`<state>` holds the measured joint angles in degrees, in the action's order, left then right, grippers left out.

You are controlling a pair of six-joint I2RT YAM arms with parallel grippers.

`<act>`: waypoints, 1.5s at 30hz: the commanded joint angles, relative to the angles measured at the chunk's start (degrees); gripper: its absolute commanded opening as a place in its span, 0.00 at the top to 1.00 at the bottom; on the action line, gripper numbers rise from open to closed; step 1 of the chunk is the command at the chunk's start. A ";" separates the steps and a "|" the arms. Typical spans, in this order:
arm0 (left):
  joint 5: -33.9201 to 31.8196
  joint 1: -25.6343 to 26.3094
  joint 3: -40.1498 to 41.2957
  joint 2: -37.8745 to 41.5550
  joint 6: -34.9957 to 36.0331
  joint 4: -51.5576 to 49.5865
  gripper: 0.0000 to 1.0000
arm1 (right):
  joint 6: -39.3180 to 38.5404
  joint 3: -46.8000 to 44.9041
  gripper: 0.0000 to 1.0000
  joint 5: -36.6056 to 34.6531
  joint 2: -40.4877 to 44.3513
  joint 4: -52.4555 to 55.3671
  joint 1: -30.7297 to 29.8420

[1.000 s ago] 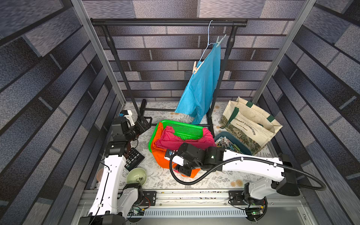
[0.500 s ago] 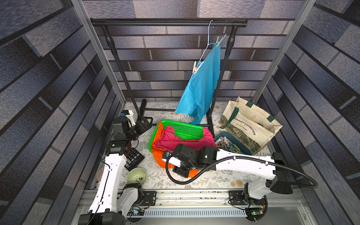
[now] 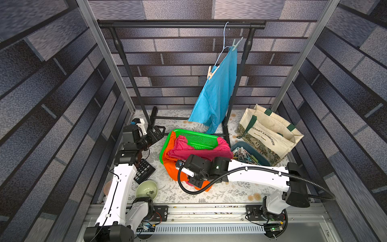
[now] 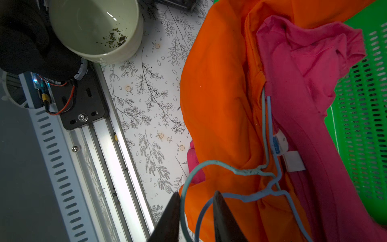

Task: Use clothespins to secure the t-shirt on both sides of the hanger
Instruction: Pick up the hanger from the basket.

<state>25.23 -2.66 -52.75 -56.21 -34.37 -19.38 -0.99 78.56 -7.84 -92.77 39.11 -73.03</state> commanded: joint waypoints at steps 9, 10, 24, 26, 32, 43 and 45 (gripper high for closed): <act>-0.45 6.86 -4.54 -2.52 5.64 -1.45 0.00 | -0.58 3.41 0.91 5.49 5.39 -1.46 7.24; 0.24 6.94 -4.72 -2.66 5.87 -1.62 0.00 | -0.74 3.59 0.93 5.93 5.59 -1.49 7.69; 1.60 9.09 -7.87 -2.86 10.01 -9.12 0.00 | -1.07 6.50 1.00 9.04 14.43 0.35 13.74; 1.44 9.16 -8.34 -2.72 10.22 -9.69 0.00 | -1.19 6.93 1.00 9.33 16.12 0.13 14.45; 1.40 10.16 -9.89 -2.87 10.37 -10.71 0.00 | -1.88 7.81 1.00 8.90 20.39 -0.70 16.40; 1.57 12.92 -11.72 -3.30 12.02 -13.89 0.00 | 1.23 5.34 1.00 15.75 23.12 -4.86 18.38; 1.79 13.35 -11.41 -3.38 11.90 -13.93 0.00 | 1.89 4.09 1.00 14.53 21.84 -4.58 18.61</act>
<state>26.41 10.13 -62.94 -59.59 -24.16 -31.53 -0.99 84.14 5.74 -69.84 36.56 -54.92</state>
